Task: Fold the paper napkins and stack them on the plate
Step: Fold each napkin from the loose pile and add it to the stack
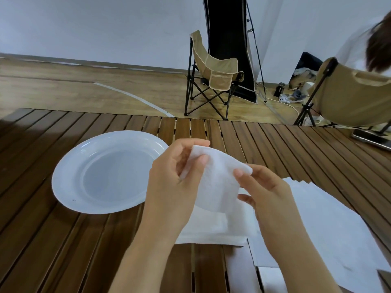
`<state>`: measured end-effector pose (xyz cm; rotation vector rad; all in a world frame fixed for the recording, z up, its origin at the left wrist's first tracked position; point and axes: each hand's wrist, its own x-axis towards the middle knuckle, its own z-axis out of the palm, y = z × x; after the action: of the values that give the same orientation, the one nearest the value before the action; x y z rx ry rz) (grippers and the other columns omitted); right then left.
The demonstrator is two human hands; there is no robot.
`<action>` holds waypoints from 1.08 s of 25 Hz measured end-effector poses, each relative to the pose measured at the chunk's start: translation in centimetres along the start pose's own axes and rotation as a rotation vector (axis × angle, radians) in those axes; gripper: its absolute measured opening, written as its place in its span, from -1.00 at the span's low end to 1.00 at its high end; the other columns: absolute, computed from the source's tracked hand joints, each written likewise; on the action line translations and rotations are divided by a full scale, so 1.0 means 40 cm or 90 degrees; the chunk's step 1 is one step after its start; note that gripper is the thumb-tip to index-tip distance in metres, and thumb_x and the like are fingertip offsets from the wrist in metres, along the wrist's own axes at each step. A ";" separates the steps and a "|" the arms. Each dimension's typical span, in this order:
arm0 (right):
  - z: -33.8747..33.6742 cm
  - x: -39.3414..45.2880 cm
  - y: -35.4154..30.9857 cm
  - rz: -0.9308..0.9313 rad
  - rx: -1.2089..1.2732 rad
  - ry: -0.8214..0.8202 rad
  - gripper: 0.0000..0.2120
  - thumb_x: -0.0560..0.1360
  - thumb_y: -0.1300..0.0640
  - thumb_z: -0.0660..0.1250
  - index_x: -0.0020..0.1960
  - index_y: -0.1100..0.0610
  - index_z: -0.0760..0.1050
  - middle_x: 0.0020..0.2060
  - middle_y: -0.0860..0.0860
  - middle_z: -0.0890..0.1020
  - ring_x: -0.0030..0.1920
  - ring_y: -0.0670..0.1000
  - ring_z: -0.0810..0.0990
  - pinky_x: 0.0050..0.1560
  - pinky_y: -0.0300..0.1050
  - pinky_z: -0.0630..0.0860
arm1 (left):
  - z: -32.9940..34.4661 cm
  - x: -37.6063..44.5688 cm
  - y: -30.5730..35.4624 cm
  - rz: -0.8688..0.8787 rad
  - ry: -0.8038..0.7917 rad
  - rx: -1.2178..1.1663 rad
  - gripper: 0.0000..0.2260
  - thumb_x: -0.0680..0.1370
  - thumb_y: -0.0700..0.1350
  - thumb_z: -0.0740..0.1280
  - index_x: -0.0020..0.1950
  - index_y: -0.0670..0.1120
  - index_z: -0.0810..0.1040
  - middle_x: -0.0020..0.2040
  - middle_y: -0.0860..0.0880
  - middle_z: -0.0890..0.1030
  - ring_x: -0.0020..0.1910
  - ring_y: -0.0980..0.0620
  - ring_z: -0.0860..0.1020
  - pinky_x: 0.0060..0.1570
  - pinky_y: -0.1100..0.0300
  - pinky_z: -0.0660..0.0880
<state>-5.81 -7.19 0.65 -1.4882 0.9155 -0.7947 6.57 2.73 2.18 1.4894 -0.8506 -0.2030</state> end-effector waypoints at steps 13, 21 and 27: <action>0.021 -0.003 0.014 -0.026 0.016 0.027 -0.90 0.51 0.08 0.36 -0.08 0.11 0.57 -0.15 0.19 0.59 -0.20 0.02 0.50 -0.17 -0.06 0.41 | -0.031 -0.004 -0.062 -0.120 0.017 0.274 -0.76 0.48 0.20 0.27 -0.10 0.06 0.57 -0.12 0.18 0.59 -0.14 0.20 0.54 -0.23 0.42 0.36; 0.059 -0.001 0.061 0.022 -0.258 0.016 -0.66 0.44 0.14 0.46 0.11 -0.01 0.38 -0.23 -0.05 0.61 -0.19 -0.14 0.58 -0.31 -0.40 0.35 | -0.046 -0.016 -0.133 -0.262 0.037 0.403 -0.86 0.54 0.04 0.32 -0.09 -0.02 0.49 -0.10 0.02 0.58 -0.11 0.03 0.51 -0.13 0.19 0.38; 0.078 -0.004 0.075 -0.034 -0.299 0.046 -0.75 0.46 0.18 0.43 0.04 0.03 0.40 -0.21 -0.06 0.58 -0.18 -0.13 0.55 -0.24 -0.43 0.38 | -0.046 -0.018 -0.141 -0.312 0.061 0.421 -0.86 0.52 0.04 0.35 -0.07 -0.03 0.52 -0.15 0.03 0.60 -0.17 0.02 0.50 -0.19 0.20 0.36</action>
<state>-3.46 -5.69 -2.67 -1.9058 1.1768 -0.7036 9.28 3.89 -3.00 2.3038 -0.4720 -0.2187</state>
